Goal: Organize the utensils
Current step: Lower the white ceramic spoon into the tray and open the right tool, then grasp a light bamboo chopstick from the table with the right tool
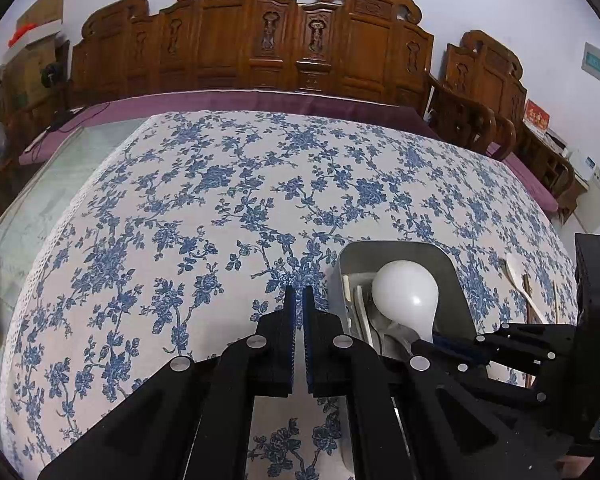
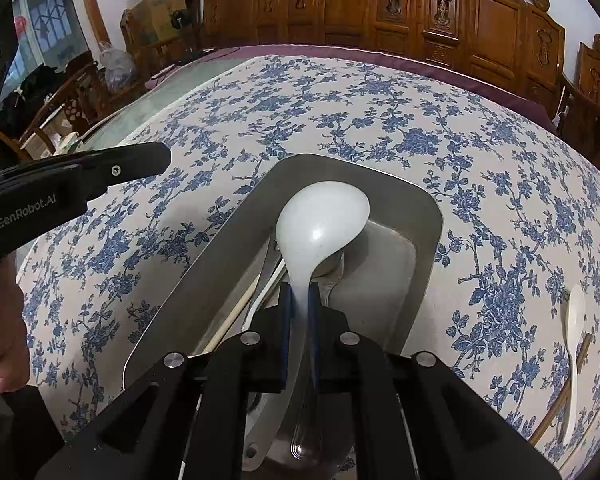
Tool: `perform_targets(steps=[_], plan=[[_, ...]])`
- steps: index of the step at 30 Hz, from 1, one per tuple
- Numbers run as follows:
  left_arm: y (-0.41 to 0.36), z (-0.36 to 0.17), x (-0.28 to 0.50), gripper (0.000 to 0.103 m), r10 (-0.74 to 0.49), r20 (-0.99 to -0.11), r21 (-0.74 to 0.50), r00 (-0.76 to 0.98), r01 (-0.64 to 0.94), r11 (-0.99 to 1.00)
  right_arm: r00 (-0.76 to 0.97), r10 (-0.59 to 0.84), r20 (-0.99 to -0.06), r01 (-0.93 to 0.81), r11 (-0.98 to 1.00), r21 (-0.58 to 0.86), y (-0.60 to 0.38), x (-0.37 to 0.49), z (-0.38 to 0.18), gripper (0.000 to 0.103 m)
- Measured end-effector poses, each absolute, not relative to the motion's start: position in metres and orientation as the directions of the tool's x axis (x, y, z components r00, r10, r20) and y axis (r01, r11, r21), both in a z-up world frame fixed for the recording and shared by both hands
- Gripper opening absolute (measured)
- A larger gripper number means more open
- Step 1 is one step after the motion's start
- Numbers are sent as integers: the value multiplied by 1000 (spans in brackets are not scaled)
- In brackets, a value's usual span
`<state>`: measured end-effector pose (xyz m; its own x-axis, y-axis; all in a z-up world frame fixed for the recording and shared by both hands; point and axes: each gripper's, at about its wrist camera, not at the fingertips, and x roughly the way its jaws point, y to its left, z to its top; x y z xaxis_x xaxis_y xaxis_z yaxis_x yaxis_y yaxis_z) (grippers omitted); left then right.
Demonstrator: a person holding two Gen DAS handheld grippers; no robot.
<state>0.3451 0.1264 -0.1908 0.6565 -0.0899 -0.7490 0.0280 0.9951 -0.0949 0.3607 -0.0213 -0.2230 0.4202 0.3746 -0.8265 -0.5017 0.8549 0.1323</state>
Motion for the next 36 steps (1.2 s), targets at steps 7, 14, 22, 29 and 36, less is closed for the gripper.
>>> perform_targets(steps=[7, 14, 22, 29, 36], plan=[[125, -190, 345, 2, -92, -748, -96, 657, 30, 995, 436, 390, -811, -502, 853, 140, -31, 355, -213, 10], [108, -187, 341, 4, -108, -741, -93, 662, 58, 994, 481, 374, -793, -465, 876, 130, -80, 336, -192, 10], [85, -185, 335, 30, -134, -731, -92, 669, 98, 991, 529, 264, -807, -366, 928, 65, -164, 310, -188, 16], [65, -184, 328, 58, -146, -721, -86, 677, 122, 989, 524, 114, -844, -226, 974, -8, -243, 309, -212, 28], [37, -185, 317, 65, -185, -718, -101, 671, 163, 981, 496, 4, -868, -80, 996, -41, -302, 326, -242, 35]])
